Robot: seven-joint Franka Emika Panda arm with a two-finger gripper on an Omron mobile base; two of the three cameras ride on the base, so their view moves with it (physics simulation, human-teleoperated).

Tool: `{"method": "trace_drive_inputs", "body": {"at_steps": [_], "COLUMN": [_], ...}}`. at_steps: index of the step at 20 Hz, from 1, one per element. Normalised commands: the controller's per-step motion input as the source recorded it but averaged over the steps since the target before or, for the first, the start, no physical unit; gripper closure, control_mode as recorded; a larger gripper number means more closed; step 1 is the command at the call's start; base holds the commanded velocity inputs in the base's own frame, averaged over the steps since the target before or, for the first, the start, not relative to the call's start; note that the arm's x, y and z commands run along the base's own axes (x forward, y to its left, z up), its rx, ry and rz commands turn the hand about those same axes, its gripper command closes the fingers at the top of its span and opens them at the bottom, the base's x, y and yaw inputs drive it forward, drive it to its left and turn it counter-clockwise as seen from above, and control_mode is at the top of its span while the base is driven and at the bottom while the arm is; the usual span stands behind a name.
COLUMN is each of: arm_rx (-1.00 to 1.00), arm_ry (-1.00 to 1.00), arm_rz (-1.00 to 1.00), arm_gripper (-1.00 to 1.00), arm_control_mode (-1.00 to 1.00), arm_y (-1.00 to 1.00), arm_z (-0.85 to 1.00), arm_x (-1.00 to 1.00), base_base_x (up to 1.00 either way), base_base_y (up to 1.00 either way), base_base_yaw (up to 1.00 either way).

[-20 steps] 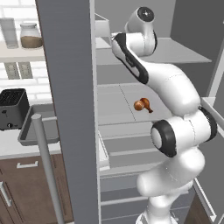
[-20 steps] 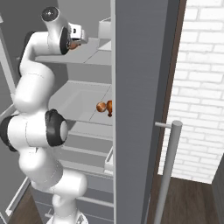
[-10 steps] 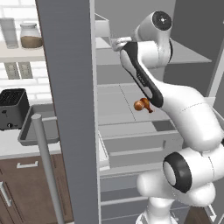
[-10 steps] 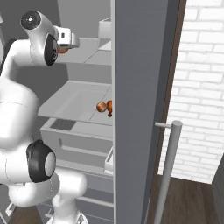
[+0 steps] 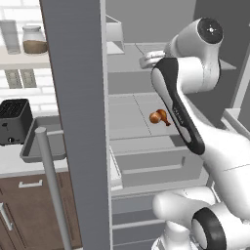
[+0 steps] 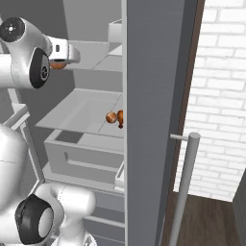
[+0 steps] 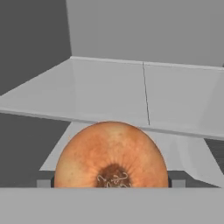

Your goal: Place one onion and one chicken drumstick in each tupperware on the nearby counter, to pack two identical lunches.

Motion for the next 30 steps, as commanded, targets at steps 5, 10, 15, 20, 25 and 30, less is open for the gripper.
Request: {"method": "trace_drive_inputs", "body": {"at_steps": [5,10,15,20,25,30], "arm_rx": [-0.08,-0.10,-0.14,-0.02,0.00,0.00], "arm_ry": [0.42,0.55,0.49,0.08,0.00,0.00], "arm_rz": [0.00,-0.01,-0.02,0.00,0.00,0.00], "arm_gripper": [1.00,1.00,1.00,1.00,1.00,1.00], "arm_control_mode": [-1.00,-1.00,-1.00,1.00,1.00,1.00], "arm_y": [-0.22,-0.21,-0.06,0.00,0.00,0.00], "arm_z": [-0.24,-0.44,-0.79,-0.34,0.00,0.00], "arm_x": [-1.00,-0.80,-0.25,-0.40,0.00,0.00], "base_base_x": [0.00,0.00,0.00,-0.38,-1.00,-0.83], "base_base_y": [0.00,0.00,0.00,-0.03,0.00,0.12], "base_base_yaw": [0.00,0.00,0.00,0.00,0.00,0.06]}}
